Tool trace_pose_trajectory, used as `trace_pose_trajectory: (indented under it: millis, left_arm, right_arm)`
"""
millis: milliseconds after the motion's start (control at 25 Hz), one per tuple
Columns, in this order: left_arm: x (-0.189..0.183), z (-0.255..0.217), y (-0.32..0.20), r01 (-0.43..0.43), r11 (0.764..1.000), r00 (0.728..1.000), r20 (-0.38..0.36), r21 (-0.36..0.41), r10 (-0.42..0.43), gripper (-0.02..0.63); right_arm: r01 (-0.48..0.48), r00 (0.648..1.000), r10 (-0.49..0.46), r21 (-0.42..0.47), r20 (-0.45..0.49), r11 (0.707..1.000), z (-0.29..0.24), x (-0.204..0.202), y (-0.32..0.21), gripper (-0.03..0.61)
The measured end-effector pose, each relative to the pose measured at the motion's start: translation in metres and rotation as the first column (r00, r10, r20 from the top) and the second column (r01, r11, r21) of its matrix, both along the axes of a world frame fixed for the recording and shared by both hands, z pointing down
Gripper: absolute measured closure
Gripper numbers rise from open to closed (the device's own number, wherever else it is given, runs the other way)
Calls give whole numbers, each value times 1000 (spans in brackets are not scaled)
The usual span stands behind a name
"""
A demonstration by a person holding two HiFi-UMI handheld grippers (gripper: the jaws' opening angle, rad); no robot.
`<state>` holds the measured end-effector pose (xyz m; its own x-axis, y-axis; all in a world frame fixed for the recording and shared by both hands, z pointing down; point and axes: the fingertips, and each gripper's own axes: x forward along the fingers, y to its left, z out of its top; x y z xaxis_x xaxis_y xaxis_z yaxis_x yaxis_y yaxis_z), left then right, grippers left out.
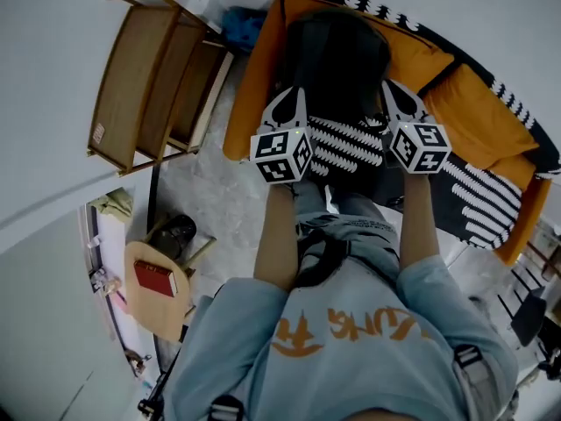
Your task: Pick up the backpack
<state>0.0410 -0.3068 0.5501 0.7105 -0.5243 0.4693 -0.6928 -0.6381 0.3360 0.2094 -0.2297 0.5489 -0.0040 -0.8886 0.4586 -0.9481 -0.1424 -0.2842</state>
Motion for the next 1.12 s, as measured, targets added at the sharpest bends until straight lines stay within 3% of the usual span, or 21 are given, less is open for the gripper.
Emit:
trace_pose_trajectory:
  millis: [360, 800, 920, 1040, 1120]
  left_arm:
    - [23, 30, -38, -125, 992, 992, 31, -29, 126, 591]
    - [56, 63, -78, -259, 963, 962, 70, -72, 264, 591]
    - [64, 71, -87, -285, 955, 953, 77, -84, 292, 586]
    - [72, 80, -95, -315, 944, 943, 83, -100, 323, 489]
    - [76, 86, -101, -327, 939, 938, 88, -109, 337, 476]
  right_arm:
    - [-74, 997, 74, -29, 0, 997, 23, 16, -23, 581]
    - [-110, 994, 111, -60, 4, 992, 45, 35, -42, 578]
    - [-95, 995, 97, -71, 21, 993, 52, 36, -48, 518]
    - [-96, 995, 99, -88, 24, 991, 60, 40, -54, 506]
    - [-103, 994, 105, -100, 24, 990, 66, 44, -57, 499]
